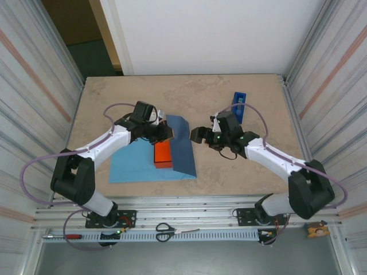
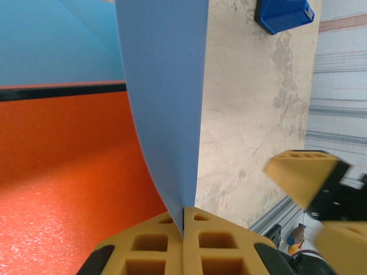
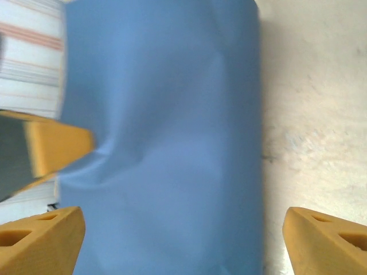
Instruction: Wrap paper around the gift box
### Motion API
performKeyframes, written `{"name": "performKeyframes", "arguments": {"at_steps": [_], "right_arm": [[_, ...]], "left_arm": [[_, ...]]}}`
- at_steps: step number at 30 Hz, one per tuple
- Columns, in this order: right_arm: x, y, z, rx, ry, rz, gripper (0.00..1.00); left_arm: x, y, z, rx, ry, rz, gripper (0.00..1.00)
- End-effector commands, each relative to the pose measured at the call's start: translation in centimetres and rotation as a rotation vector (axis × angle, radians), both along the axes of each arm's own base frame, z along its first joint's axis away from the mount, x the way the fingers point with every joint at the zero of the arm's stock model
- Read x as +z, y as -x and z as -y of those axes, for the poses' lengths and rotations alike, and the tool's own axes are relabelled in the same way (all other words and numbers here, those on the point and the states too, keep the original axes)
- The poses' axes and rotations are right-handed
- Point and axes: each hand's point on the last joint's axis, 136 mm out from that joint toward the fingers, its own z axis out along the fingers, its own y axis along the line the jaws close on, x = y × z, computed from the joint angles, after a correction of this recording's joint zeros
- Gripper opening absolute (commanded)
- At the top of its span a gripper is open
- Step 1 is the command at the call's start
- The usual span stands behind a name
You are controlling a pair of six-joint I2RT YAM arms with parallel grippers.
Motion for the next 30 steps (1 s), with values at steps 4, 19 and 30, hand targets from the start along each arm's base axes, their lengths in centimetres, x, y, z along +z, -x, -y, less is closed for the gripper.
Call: {"name": "performKeyframes", "arguments": {"at_steps": [4, 19, 30], "right_arm": [[-3.3, 0.0, -1.8, 0.011, 0.002, -0.19, 0.91], [-7.5, 0.8, -4.3, 0.063, 0.075, -0.306, 0.91], [-8.4, 1.1, -4.2, 0.035, 0.099, -0.335, 0.9]], "left_arm": [[-0.2, 0.4, -1.2, -0.003, -0.023, 0.011, 0.0], [-1.3, 0.7, -2.6, 0.022, -0.091, -0.013, 0.2], [-2.1, 1.6, -7.4, 0.138, -0.263, 0.006, 0.77]]}}
